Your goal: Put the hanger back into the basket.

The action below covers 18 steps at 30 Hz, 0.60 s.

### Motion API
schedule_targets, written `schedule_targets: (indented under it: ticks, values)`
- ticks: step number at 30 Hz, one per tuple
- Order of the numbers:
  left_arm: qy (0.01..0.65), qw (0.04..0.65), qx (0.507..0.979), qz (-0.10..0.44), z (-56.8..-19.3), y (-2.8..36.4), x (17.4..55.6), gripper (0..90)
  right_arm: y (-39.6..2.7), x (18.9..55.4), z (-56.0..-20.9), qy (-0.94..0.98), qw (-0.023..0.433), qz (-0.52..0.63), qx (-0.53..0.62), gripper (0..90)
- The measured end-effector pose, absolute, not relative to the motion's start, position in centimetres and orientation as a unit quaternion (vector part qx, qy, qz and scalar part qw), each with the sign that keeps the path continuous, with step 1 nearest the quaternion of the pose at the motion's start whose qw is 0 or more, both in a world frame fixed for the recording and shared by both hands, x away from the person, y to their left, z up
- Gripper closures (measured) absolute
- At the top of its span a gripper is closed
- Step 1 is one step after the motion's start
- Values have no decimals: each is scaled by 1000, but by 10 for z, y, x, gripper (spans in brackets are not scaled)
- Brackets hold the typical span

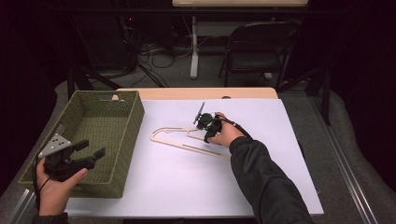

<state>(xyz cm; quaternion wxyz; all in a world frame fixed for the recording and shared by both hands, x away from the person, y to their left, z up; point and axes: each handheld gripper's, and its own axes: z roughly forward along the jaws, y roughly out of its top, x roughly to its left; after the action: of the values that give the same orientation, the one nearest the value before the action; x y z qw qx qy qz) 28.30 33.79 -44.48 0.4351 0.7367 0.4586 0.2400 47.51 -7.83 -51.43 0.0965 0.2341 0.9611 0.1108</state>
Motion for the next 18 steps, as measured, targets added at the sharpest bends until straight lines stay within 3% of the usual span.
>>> schedule_targets:
  ticks: [18]
  values:
    - [458,435,737,240,-445,337,283,278,-82,478,-518,963,89,104,233,630]
